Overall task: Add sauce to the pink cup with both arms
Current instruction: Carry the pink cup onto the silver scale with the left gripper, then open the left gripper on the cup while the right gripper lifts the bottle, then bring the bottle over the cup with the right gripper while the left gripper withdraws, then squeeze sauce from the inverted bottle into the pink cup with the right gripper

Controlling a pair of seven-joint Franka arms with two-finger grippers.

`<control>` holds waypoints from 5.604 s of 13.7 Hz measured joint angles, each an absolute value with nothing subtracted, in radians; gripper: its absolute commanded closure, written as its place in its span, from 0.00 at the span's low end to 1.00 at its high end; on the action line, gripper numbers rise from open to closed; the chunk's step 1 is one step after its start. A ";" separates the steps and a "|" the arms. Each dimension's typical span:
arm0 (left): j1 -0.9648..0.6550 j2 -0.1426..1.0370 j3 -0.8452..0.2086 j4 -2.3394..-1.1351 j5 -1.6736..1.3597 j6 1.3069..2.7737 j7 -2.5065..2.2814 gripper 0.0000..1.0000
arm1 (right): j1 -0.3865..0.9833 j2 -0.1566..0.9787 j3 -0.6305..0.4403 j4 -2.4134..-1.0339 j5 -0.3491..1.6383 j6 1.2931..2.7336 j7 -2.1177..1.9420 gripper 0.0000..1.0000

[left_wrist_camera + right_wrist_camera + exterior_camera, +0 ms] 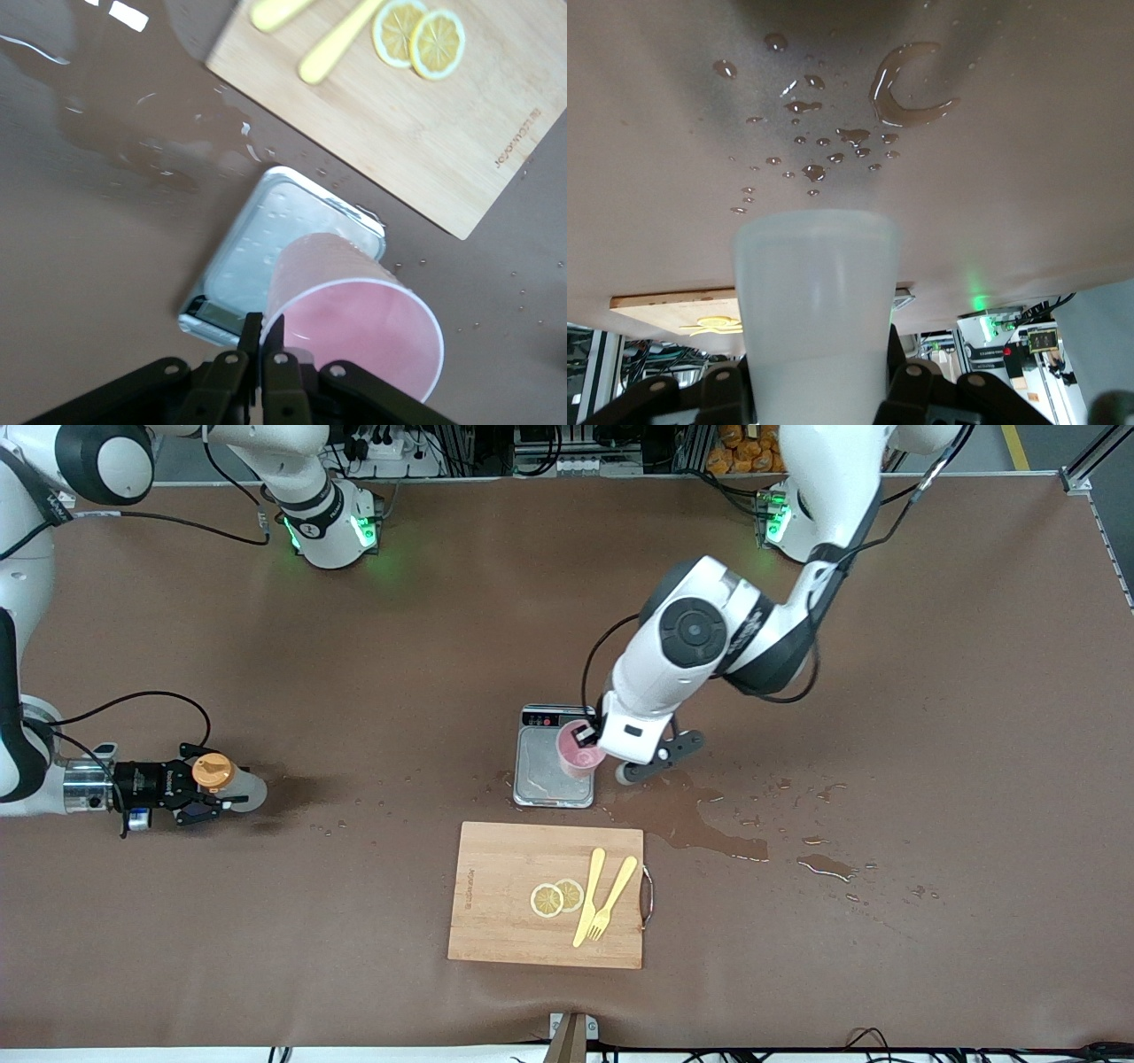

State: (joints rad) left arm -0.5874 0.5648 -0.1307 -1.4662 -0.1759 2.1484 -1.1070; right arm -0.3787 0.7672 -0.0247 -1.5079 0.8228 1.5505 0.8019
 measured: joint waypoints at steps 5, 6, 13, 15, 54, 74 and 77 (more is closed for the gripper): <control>-0.673 0.672 -0.121 -1.461 -0.169 2.244 -1.152 1.00 | -0.318 0.746 -0.024 -1.495 0.790 1.627 0.898 0.50; -0.676 0.683 -0.118 -1.459 -0.169 2.267 -1.158 1.00 | -0.290 0.729 -0.025 -1.495 0.773 1.651 0.939 0.50; -0.676 0.714 -0.112 -1.452 -0.152 2.307 -1.160 1.00 | -0.151 0.658 -0.025 -1.495 0.684 1.739 1.160 0.50; -0.676 0.715 -0.111 -1.452 -0.147 2.307 -1.160 1.00 | -0.118 0.654 -0.026 -1.495 0.679 1.758 1.197 0.50; -0.316 0.241 -0.103 -1.813 -0.053 2.023 -0.405 0.00 | 0.495 0.593 -0.024 -1.420 0.018 1.714 2.269 0.51; -0.081 -0.017 -0.080 -1.825 -0.020 1.757 0.039 0.00 | 0.574 0.798 -0.026 -1.093 -0.127 1.396 2.403 0.55; -0.101 -0.036 -0.055 -1.734 -0.020 1.677 0.039 0.00 | 0.581 0.819 -0.026 -1.081 -0.136 1.393 2.404 0.61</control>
